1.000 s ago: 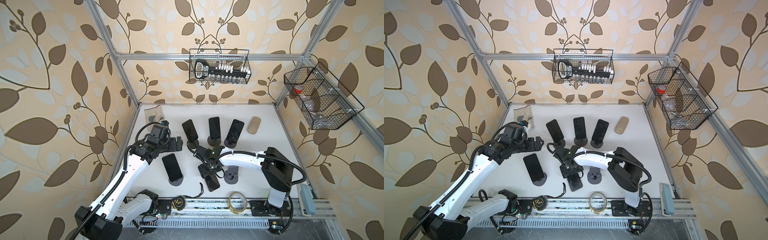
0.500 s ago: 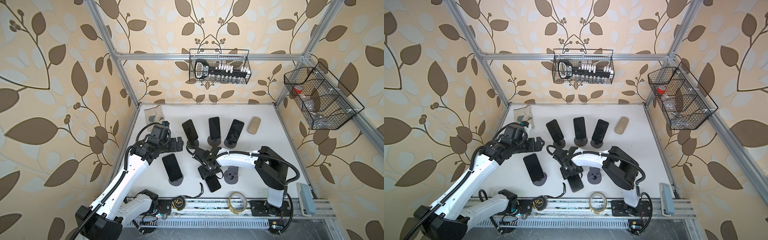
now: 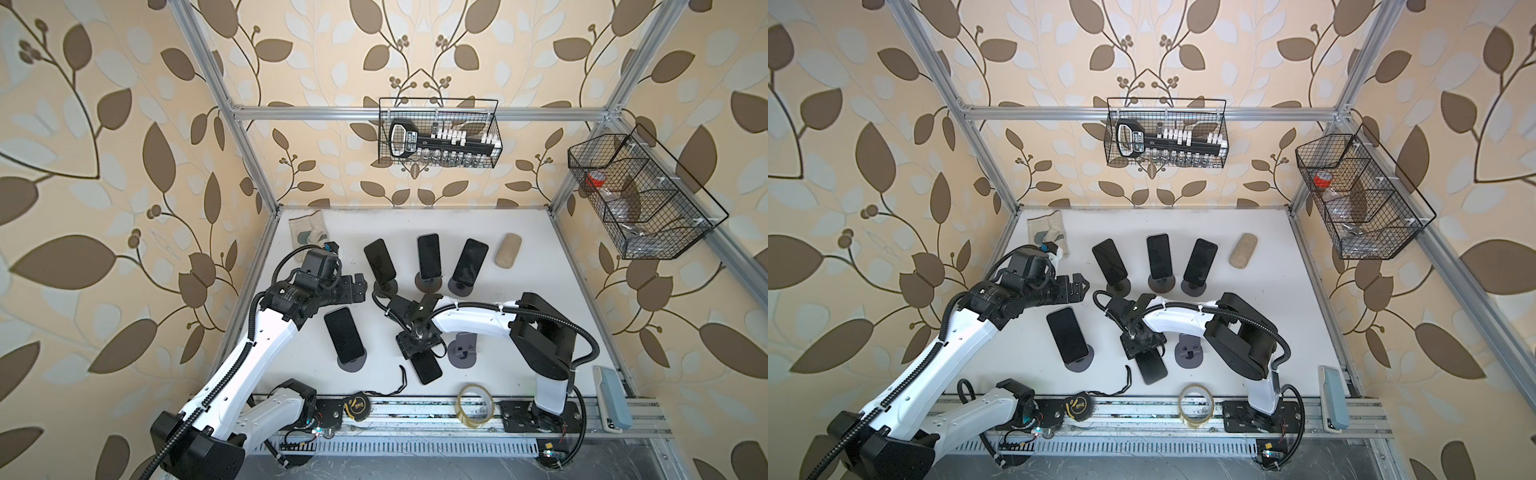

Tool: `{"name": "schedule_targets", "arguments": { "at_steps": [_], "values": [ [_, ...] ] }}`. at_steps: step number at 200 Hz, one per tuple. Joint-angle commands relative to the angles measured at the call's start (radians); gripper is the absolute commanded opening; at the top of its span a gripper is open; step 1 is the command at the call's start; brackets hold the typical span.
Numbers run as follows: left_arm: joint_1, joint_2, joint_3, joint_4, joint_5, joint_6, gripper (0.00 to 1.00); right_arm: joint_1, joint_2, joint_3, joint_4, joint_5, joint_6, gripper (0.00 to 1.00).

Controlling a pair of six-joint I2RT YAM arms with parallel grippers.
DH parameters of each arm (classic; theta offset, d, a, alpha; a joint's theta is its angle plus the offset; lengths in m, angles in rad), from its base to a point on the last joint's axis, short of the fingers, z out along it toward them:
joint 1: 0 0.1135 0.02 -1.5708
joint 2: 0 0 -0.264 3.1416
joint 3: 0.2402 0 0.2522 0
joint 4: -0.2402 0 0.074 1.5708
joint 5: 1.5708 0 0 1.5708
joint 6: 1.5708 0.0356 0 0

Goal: Remove the phone from the phone stand
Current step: Place the phone at the bottom-center of the table.

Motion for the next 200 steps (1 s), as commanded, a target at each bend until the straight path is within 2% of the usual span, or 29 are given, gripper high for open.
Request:
{"name": "schedule_targets", "arguments": {
  "at_steps": [1, 135, 200],
  "values": [
    [0.008, -0.021, -0.005, 0.011, 0.018, -0.016, 0.99, 0.002, 0.052, -0.017, 0.018, 0.037, -0.008, 0.68],
    [0.008, -0.029, -0.012, 0.009, 0.107, -0.005, 0.99, 0.011, 0.051, -0.017, 0.024, 0.049, -0.022, 0.71],
    [0.008, -0.035, -0.018, 0.009, 0.115, -0.006, 0.99, 0.011, 0.045, -0.017, 0.029, 0.042, -0.026, 0.73]
  ]
}}
